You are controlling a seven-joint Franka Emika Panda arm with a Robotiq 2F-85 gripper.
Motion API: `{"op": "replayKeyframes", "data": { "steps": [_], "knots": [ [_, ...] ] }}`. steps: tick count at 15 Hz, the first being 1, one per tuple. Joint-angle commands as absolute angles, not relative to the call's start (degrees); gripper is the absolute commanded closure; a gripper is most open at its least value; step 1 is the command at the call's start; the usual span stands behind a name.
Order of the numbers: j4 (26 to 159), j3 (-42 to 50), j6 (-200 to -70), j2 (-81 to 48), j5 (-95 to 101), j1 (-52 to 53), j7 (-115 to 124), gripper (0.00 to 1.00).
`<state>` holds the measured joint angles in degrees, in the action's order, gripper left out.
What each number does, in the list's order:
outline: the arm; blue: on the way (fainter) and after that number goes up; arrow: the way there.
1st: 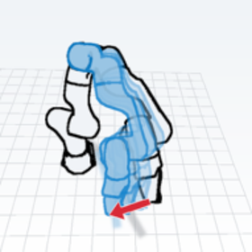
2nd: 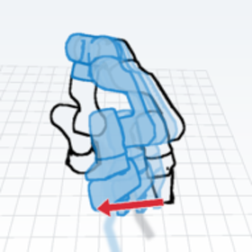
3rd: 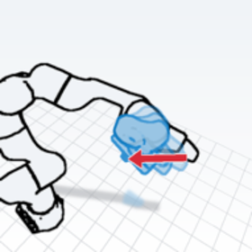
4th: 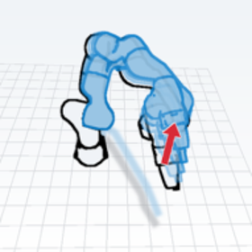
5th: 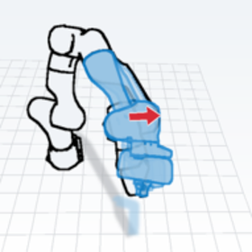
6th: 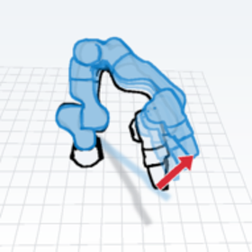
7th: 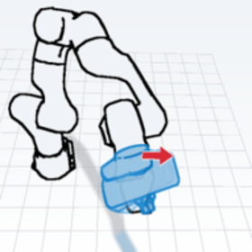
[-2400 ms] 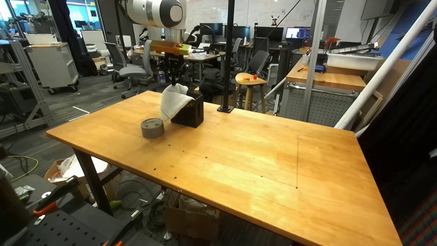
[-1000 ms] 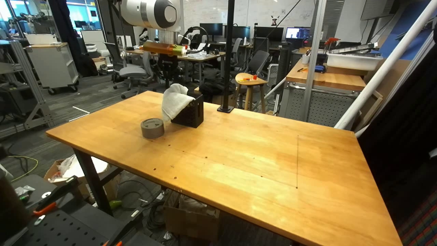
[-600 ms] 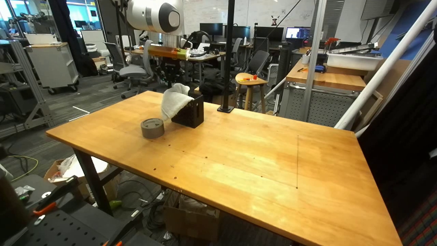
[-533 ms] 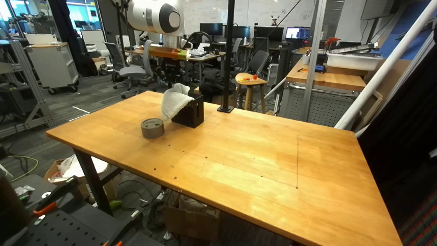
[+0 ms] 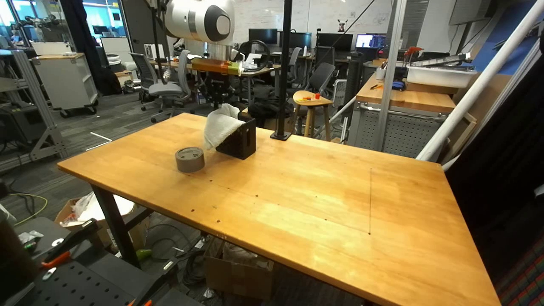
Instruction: Put the towel inside the black box
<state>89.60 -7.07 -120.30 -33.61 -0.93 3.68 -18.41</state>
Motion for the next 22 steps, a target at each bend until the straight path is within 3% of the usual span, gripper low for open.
{"op": "replayKeyframes", "data": {
  "steps": [1, 22],
  "knots": [
    [86.3, -7.1, -117.8, -34.6, 0.0, 3.2, -20.2, 0.97],
    [84.5, -4.3, -118.5, -34.3, 6.5, 1.2, -22.6, 0.97]
  ]
}}
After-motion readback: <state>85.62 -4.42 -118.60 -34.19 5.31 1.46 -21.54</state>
